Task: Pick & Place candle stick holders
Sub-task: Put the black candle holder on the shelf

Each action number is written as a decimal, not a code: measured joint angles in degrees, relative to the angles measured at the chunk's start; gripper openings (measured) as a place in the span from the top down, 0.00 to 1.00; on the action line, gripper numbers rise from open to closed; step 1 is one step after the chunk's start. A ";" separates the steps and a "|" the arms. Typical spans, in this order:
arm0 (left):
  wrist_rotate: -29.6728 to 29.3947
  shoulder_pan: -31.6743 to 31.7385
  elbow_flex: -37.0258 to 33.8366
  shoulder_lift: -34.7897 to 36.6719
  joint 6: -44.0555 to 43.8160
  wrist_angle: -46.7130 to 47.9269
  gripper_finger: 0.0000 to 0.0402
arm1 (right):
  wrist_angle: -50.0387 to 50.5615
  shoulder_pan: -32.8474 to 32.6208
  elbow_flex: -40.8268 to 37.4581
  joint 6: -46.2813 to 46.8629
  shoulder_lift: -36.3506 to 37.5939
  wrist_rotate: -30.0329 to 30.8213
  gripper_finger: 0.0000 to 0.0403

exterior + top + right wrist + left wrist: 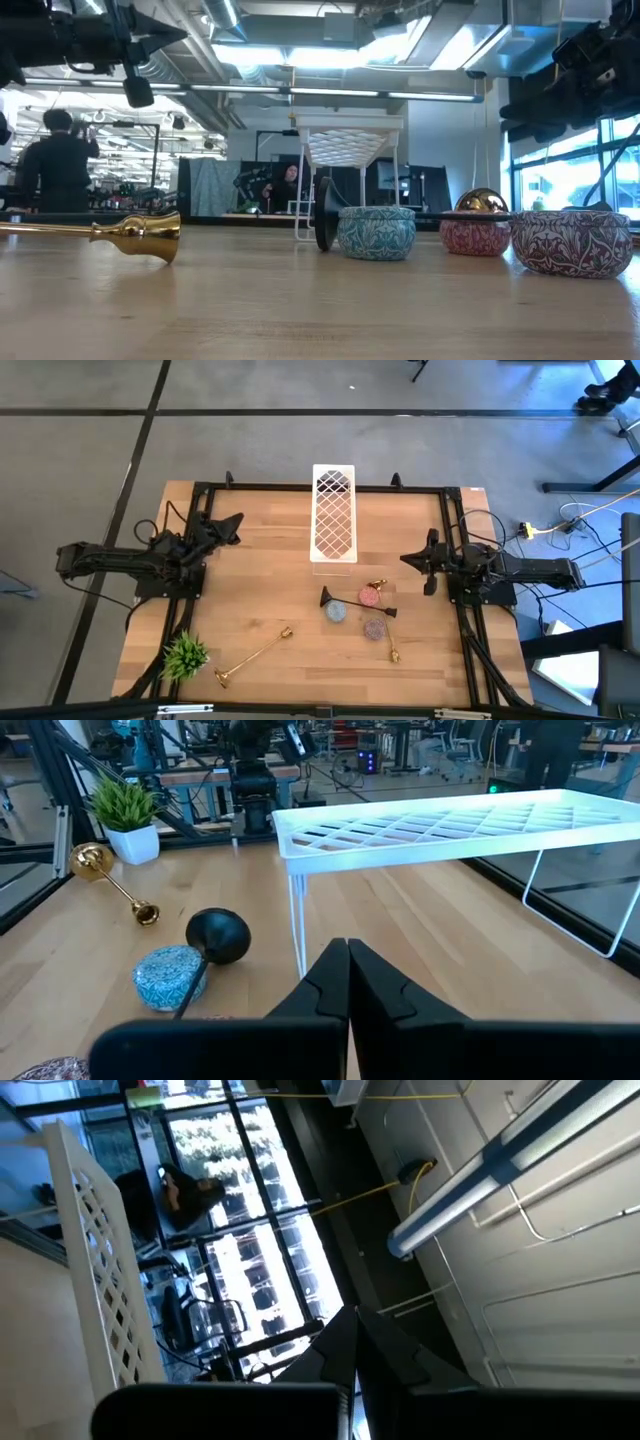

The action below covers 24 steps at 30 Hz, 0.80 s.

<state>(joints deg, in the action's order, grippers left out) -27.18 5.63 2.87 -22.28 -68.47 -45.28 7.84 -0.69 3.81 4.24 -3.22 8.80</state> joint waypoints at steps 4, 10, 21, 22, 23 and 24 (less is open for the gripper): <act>-0.35 0.00 0.02 0.00 0.08 0.01 1.00 | -7.17 -0.07 0.00 13.23 -0.19 -3.18 1.00; -0.31 0.00 0.04 0.00 0.20 0.02 1.00 | -27.20 -0.07 0.00 32.19 -0.22 3.63 1.00; -0.27 0.00 0.07 0.00 0.22 0.35 1.00 | -56.75 -0.10 0.00 32.90 -0.37 5.04 1.00; -0.27 0.00 0.07 0.00 0.22 0.52 1.00 | -57.84 -0.11 0.00 32.86 -0.37 4.53 1.00; -0.27 0.00 0.07 0.00 0.22 0.55 1.00 | -58.77 -0.11 0.00 32.83 -0.49 4.21 1.00; -0.26 0.00 0.07 0.00 0.22 0.52 1.00 | -59.47 -0.11 0.10 32.80 -0.69 4.01 1.00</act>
<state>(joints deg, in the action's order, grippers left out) -27.43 5.63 2.94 -22.28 -68.25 -44.75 -51.63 -0.80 3.91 37.04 -3.91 12.81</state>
